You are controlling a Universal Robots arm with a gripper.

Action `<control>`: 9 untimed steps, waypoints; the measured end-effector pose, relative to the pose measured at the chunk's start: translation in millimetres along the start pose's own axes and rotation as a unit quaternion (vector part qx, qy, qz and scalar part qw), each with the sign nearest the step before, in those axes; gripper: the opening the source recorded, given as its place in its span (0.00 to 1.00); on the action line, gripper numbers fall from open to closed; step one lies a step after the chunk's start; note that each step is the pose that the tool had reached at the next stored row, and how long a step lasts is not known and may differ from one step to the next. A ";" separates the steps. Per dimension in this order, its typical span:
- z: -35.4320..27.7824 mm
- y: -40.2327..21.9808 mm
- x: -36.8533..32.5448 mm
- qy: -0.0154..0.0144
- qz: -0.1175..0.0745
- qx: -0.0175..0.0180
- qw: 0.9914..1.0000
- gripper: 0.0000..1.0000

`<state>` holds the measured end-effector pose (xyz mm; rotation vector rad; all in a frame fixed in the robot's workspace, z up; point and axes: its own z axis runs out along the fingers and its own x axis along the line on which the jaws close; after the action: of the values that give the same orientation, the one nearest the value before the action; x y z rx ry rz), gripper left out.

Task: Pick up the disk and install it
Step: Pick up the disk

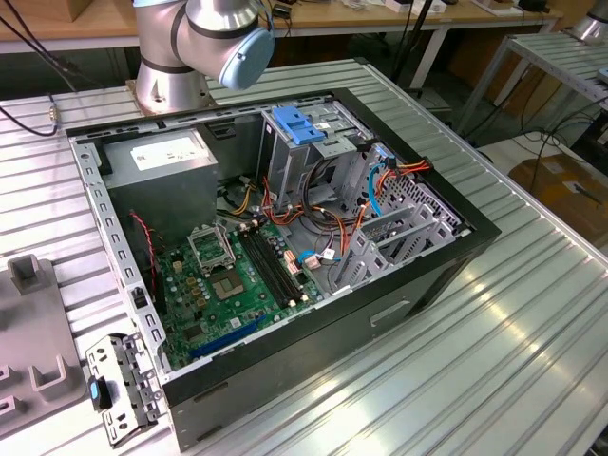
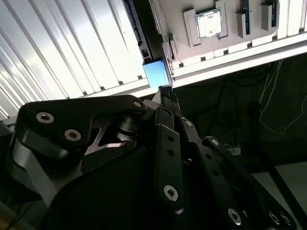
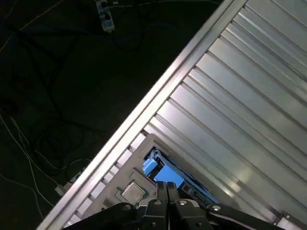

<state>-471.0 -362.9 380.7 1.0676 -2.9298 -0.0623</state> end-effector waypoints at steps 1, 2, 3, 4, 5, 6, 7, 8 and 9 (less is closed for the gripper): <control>0.0 0.0 0.0 0.001 -0.023 0.000 1.000 0.14; 0.0 0.0 0.0 0.001 -0.029 0.000 1.000 0.14; 0.0 0.0 0.0 0.002 -0.036 0.000 0.999 0.14; 0.0 0.0 0.0 0.002 -0.044 0.000 0.999 0.14; 0.0 0.0 0.0 0.002 -0.049 0.000 0.999 0.14; 0.0 0.0 0.0 0.003 -0.055 0.000 0.998 0.14; 0.0 0.0 0.0 0.003 -0.061 0.000 0.998 0.14; 0.0 0.0 0.0 0.003 -0.068 0.001 0.998 0.14; 0.0 0.0 0.0 0.003 -0.073 0.001 0.997 0.14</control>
<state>-471.0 -362.9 380.7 1.2791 -2.8408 -0.0595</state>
